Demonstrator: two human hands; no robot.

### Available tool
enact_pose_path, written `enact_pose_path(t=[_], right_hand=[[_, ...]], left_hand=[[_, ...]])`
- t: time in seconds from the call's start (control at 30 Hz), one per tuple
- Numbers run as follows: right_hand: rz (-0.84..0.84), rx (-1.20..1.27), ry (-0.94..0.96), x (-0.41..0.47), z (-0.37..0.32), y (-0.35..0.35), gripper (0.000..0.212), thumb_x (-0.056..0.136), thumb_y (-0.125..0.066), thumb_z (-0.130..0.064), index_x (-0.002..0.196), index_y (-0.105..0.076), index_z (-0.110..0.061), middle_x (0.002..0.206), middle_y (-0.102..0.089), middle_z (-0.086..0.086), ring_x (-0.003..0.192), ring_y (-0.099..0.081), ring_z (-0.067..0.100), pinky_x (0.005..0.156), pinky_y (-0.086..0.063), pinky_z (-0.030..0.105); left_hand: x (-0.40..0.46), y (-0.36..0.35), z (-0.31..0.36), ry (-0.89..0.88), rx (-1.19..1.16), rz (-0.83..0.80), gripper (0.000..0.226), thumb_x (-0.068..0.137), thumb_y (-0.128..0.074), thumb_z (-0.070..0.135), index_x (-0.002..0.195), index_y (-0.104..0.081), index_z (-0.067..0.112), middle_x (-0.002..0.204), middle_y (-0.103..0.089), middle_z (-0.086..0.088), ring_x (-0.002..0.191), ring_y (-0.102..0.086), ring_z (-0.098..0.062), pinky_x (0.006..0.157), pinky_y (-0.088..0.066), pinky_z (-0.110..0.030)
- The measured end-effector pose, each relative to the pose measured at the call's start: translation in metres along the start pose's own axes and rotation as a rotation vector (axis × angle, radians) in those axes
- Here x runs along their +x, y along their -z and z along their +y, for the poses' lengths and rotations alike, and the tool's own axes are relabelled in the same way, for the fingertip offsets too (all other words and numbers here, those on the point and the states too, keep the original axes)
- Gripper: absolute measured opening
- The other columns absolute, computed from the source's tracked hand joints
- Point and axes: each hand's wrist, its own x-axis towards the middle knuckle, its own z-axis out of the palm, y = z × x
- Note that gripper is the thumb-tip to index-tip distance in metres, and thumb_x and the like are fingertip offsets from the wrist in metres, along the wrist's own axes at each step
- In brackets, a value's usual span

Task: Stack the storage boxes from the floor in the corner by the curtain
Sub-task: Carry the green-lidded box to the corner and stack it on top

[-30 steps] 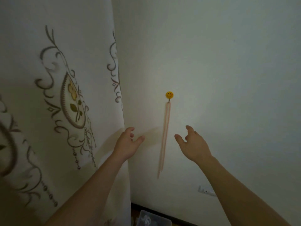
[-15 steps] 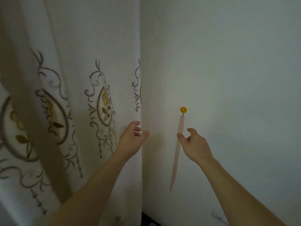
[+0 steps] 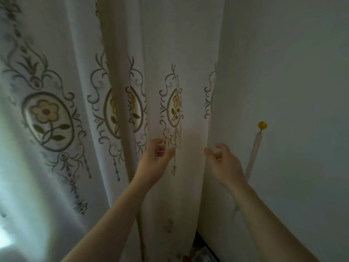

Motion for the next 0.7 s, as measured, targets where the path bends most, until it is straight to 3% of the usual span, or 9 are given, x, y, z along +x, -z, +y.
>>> enact_pose_path(t=[0.23, 0.33, 0.47, 0.57, 0.7], right_hand=[[-0.097, 0.148, 0.141, -0.044, -0.053, -0.04, 0.065, 0.093, -0.047, -0.063, 0.144, -0.043, -0.022, 0.087, -0.058, -0.022, 0.079, -0.051, -0.012, 0.065, -0.032, 0.009], [-0.166, 0.192, 0.228, -0.067, -0.082, -0.052, 0.067, 0.093, -0.045, -0.065, 0.146, -0.042, -0.024, 0.091, -0.056, -0.024, 0.083, -0.053, -0.011, 0.066, -0.034, 0.009], [-0.272, 0.248, 0.332, -0.108, -0.121, -0.067, 0.069, 0.09, -0.041, -0.07, 0.145, -0.042, -0.026, 0.095, -0.055, -0.026, 0.083, -0.053, -0.013, 0.062, -0.036, 0.008], [-0.329, 0.29, 0.382, -0.141, -0.147, -0.074, 0.068, 0.09, -0.041, -0.071, 0.145, -0.041, -0.03, 0.097, -0.056, -0.026, 0.084, -0.053, -0.016, 0.063, -0.036, 0.009], [-0.434, 0.38, 0.399, -0.192, -0.181, -0.084, 0.063, 0.092, -0.045, -0.067, 0.144, -0.042, -0.032, 0.1, -0.058, -0.021, 0.088, -0.054, -0.013, 0.066, -0.036, 0.01]], left_hand=[[-0.05, 0.076, -0.003, 0.062, -0.049, 0.192, 0.052, 0.077, -0.064, 0.062, 0.123, -0.051, 0.042, 0.102, -0.064, 0.019, 0.084, -0.061, 0.009, 0.055, -0.048, -0.012], [-0.078, 0.107, -0.006, 0.069, -0.075, 0.285, 0.046, 0.082, -0.068, 0.053, 0.123, -0.054, 0.039, 0.103, -0.065, 0.016, 0.087, -0.061, 0.008, 0.073, -0.047, -0.017], [-0.124, 0.151, -0.003, 0.07, -0.075, 0.383, 0.043, 0.085, -0.07, 0.043, 0.123, -0.055, 0.033, 0.106, -0.064, 0.01, 0.094, -0.062, -0.001, 0.084, -0.053, -0.028], [-0.164, 0.183, 0.001, 0.04, -0.036, 0.462, 0.043, 0.085, -0.071, 0.041, 0.124, -0.055, 0.034, 0.105, -0.065, 0.011, 0.095, -0.062, 0.002, 0.078, -0.05, -0.017], [-0.228, 0.225, 0.004, 0.067, 0.012, 0.54, 0.051, 0.079, -0.07, 0.051, 0.126, -0.053, 0.039, 0.108, -0.064, 0.015, 0.1, -0.061, 0.003, 0.078, -0.045, -0.014]])
